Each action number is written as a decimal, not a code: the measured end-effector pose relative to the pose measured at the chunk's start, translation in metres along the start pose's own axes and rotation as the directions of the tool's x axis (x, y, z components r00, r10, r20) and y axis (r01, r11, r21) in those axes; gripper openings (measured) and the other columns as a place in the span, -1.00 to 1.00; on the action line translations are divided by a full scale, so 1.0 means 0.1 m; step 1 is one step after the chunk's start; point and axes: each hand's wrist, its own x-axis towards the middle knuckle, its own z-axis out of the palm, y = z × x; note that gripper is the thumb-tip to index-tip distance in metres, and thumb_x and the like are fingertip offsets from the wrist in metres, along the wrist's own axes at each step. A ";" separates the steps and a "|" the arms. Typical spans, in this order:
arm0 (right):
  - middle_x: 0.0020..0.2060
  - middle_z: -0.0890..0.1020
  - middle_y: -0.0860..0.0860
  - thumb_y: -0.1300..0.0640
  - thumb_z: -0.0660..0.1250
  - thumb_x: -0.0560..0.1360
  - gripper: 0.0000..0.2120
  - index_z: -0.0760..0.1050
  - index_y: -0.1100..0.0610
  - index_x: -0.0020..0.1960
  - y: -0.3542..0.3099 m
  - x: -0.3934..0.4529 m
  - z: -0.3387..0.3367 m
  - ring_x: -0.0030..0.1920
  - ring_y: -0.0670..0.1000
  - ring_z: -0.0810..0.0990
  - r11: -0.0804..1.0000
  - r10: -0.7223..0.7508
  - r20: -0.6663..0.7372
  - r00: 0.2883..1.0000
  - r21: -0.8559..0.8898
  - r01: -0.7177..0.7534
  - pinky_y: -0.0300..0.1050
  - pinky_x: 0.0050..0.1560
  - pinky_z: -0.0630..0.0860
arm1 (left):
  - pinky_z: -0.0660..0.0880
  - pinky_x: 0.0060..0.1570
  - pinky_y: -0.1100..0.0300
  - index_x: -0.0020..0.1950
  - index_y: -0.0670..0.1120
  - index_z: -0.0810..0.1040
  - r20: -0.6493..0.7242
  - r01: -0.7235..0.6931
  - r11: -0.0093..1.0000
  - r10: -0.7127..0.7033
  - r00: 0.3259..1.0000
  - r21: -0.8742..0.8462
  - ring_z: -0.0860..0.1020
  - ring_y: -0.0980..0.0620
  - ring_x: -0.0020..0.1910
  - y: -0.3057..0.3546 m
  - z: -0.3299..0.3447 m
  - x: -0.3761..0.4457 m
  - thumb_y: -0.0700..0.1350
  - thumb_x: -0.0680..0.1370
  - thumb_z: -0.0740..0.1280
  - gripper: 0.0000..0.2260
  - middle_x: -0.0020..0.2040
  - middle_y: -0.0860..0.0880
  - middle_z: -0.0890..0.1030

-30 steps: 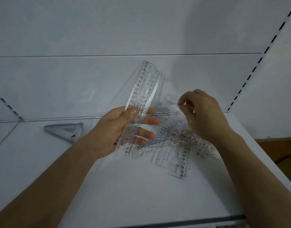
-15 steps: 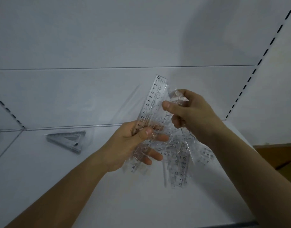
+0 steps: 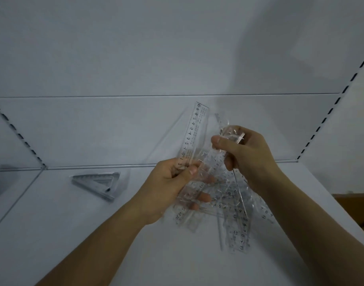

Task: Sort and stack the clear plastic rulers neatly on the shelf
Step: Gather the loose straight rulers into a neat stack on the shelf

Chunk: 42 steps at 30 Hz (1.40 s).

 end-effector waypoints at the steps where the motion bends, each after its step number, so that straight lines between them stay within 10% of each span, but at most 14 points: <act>1: -0.21 0.71 0.17 0.15 0.55 0.44 -0.73 0.60 0.26 0.05 0.01 -0.01 0.00 -0.52 0.04 0.43 1.000 0.011 0.000 1.000 0.011 -0.011 -0.19 -0.47 0.44 | 0.66 -0.20 -0.15 0.17 -0.08 0.62 -0.026 -0.008 0.999 0.009 1.000 0.033 0.69 -0.34 -0.13 -0.02 -0.01 0.01 -0.12 0.67 0.26 -0.83 0.09 -0.17 0.71; 3: -0.20 0.72 0.19 0.18 0.54 0.44 -0.73 0.59 0.28 0.06 0.01 -0.01 -0.03 -0.53 0.04 0.42 0.999 0.023 0.003 1.000 0.025 -0.023 -0.21 -0.51 0.42 | 0.60 -0.07 -0.32 0.21 -0.06 0.62 -0.057 -0.025 0.992 0.032 0.998 0.122 0.65 -0.44 -0.08 -0.07 -0.02 0.04 -0.08 0.66 0.29 -0.82 0.09 -0.19 0.70; 9: -0.14 0.73 0.19 0.25 0.48 0.47 -0.82 0.56 0.24 0.04 0.01 -0.07 -0.14 -0.52 0.07 0.40 0.997 0.012 0.072 0.997 0.072 -0.017 -0.20 -0.52 0.42 | 0.59 -0.39 0.08 0.14 -0.17 0.57 -0.016 0.000 0.999 0.001 1.000 0.054 0.71 -0.24 -0.18 -0.04 0.04 0.03 -0.20 0.68 0.22 -0.84 -0.01 -0.13 0.71; 15: -0.38 0.53 0.06 0.28 0.43 0.52 -0.95 0.58 0.20 -0.03 0.02 -0.07 -0.16 -0.53 0.01 0.42 0.991 0.001 0.044 0.999 0.131 -0.007 -0.19 -0.51 0.41 | 0.53 -0.39 0.11 0.06 -0.01 0.59 -0.134 -0.031 0.934 0.084 0.987 0.356 0.58 -0.05 -0.36 -0.11 0.02 0.07 -0.19 0.69 0.19 -0.80 -0.30 0.00 0.63; 22: -0.34 0.52 0.08 0.24 0.45 0.49 -0.82 0.56 0.18 0.07 -0.02 -0.06 -0.22 -0.48 0.00 0.41 0.971 0.013 0.091 0.996 0.238 -0.034 -0.24 -0.48 0.43 | 0.26 -0.44 0.25 0.12 -0.11 0.57 -0.049 0.024 0.963 -0.011 0.999 0.270 0.28 0.10 -0.44 -0.09 -0.01 0.03 0.29 0.57 0.17 -0.51 -0.34 0.01 0.33; 28: -0.14 0.73 0.17 0.11 0.47 0.40 -0.64 0.54 0.13 0.17 -0.03 -0.09 -0.23 -0.50 0.00 0.45 0.981 -0.021 0.126 0.992 0.195 -0.004 -0.23 -0.43 0.47 | 0.30 -0.49 0.30 0.16 -0.07 0.63 0.200 0.039 0.996 -0.055 0.978 0.079 0.37 0.08 -0.48 0.01 -0.01 -0.02 0.06 0.62 0.21 -0.70 -0.05 -0.18 0.68; 42: -0.43 0.47 0.03 0.29 0.43 0.51 -0.82 0.58 0.17 0.10 0.01 -0.06 -0.26 -0.53 -0.01 0.37 0.982 -0.008 0.105 0.994 0.188 -0.012 -0.20 -0.49 0.37 | 0.60 -0.23 0.03 0.08 -0.11 0.65 0.003 -0.044 0.998 0.044 0.999 0.055 0.66 -0.16 -0.20 -0.09 0.00 0.05 -0.21 0.65 0.28 -0.85 -0.13 -0.13 0.67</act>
